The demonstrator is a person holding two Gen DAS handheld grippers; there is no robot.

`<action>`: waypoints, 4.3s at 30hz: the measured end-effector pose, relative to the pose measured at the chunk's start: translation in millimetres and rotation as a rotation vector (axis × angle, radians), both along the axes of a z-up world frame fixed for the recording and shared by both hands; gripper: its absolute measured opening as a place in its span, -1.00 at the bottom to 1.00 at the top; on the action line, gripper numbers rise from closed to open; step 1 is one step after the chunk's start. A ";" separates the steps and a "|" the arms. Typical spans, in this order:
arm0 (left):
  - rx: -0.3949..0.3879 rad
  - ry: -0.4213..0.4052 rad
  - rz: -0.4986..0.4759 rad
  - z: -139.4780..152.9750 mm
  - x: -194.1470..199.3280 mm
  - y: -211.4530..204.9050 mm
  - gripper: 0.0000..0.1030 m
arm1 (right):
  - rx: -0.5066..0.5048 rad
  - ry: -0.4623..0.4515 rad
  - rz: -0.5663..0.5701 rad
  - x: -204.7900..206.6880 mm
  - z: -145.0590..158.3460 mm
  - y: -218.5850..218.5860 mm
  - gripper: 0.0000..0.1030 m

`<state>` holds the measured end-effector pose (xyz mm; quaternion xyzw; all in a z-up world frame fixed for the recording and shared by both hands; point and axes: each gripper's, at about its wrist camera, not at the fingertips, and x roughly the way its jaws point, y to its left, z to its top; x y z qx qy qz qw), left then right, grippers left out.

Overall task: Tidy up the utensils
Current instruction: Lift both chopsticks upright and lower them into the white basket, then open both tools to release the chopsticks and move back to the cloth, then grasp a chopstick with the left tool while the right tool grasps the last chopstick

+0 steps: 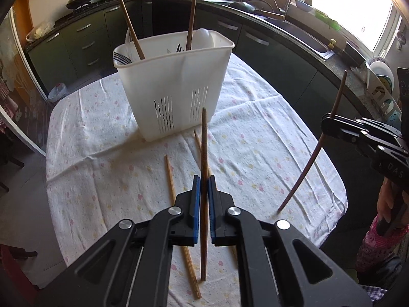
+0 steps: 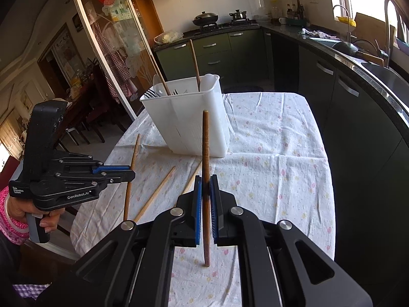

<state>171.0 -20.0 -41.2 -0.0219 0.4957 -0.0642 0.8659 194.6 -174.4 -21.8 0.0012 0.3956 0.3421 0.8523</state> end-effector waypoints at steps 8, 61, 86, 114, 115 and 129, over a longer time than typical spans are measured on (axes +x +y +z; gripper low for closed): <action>-0.021 -0.097 -0.003 37.9 -19.3 6.0 -0.89 | 0.004 -0.037 0.007 -6.6 18.7 5.1 -0.86; -0.035 -0.245 0.129 78.6 52.7 56.6 -0.05 | 0.086 -0.196 -0.076 62.9 65.1 56.0 0.07; 0.043 0.221 0.141 -110.4 26.6 28.6 -0.14 | 0.119 0.134 -0.185 -12.5 -74.0 -42.8 0.25; -0.055 -0.001 0.117 -46.8 -16.6 58.0 -0.87 | -0.374 0.186 -0.098 55.6 -127.9 139.5 -0.03; -0.057 -0.002 0.113 -46.7 -18.2 56.8 -0.87 | -0.383 0.174 -0.098 54.4 -127.7 141.8 -0.06; -0.006 -0.065 0.091 -30.0 -34.1 47.2 -0.87 | -0.093 0.228 -0.063 43.0 -98.6 108.0 -0.87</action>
